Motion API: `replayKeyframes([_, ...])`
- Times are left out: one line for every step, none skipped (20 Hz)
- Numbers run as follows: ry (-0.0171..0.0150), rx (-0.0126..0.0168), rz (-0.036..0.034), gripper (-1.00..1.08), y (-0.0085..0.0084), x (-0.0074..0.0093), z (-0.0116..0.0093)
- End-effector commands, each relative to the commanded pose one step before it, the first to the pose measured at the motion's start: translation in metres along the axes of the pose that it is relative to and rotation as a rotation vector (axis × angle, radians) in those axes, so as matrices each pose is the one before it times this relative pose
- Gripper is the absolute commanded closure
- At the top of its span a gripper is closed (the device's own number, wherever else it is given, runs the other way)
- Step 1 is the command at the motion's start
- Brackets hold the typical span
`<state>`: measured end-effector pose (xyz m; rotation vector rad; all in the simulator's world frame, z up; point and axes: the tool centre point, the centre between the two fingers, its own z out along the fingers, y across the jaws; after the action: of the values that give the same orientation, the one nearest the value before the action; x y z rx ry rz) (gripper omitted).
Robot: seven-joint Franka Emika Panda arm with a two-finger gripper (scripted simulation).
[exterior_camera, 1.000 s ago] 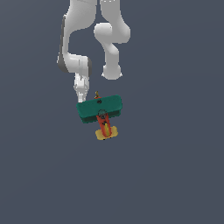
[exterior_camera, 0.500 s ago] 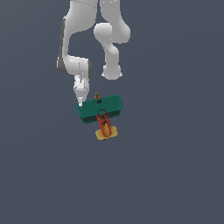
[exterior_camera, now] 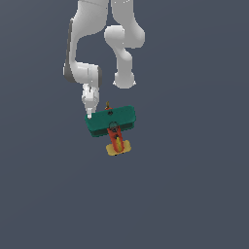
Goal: Pick up the object and move it to a goal position.
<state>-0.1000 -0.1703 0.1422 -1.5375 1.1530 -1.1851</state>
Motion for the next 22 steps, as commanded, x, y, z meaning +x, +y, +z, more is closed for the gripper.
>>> replayKeyframes([-0.00056, -0.00062, 0.00014, 1.08, -0.00061, 0.00005, -0.00009])
replayKeyframes([0.00000, 0.00000, 0.00000, 1.08, -0.00121, 0.00051, -0.00013])
replayKeyframes([0.00000, 0.00000, 0.00000, 1.08, -0.00169, 0.00072, -0.00018])
replayKeyframes([-0.00033, -0.00058, 0.00017, 1.08, -0.00185, 0.00080, -0.00002])
replayKeyframes([0.00000, 0.00000, 0.00000, 1.08, -0.00263, 0.00113, -0.00025])
replayKeyframes([0.00000, 0.00000, 0.00000, 1.08, -0.00309, 0.00133, -0.00028])
replayKeyframes([0.00000, 0.00000, 0.00000, 1.08, -0.00354, 0.00154, -0.00031])
replayKeyframes([-0.00026, -0.00057, -0.00029, 1.08, -0.00380, 0.00156, -0.00015])
replayKeyframes([0.00000, 0.00000, 0.00000, 1.08, -0.00443, 0.00194, -0.00035])
replayKeyframes([0.00000, 0.00000, 0.00000, 1.08, -0.00487, 0.00214, -0.00036])
replayKeyframes([0.00000, 0.00000, 0.00000, 1.08, -0.00517, 0.00229, -0.00035])
replayKeyframes([0.00000, 0.00000, 0.00000, 1.08, -0.00479, 0.00215, -0.00030])
replayKeyframes([0.00000, 0.00000, 0.00000, 1.08, -0.00431, 0.00195, -0.00023])
replayKeyframes([0.00000, 0.00000, 0.00000, 1.08, -0.00384, 0.00176, -0.00017])
replayKeyframes([0.00000, 0.00000, 0.00000, 1.08, -0.00337, 0.00158, -0.00011])
replayKeyframes([0.00000, 0.00000, 0.00000, 1.08, -0.00291, 0.00139, -0.00005])
replayKeyframes([0.00000, 0.00000, 0.00000, 1.08, -0.00245, 0.00120, 0.00000])
replayKeyframes([0.00044, 0.00053, -0.00003, 1.08, -0.00224, 0.00120, -0.00022])
replayKeyframes([0.00000, 0.00000, 0.00000, 1.08, -0.00154, 0.00080, 0.00005])
replayKeyframes([0.00000, 0.00000, 0.00000, 1.08, -0.00110, 0.00058, 0.00006])
replayKeyframes([0.00023, 0.00062, 0.00018, 1.08, -0.00089, 0.00050, -0.00018])
replayKeyframes([0.00000, 0.00000, 0.00000, 1.08, -0.00022, 0.00012, 0.00002])
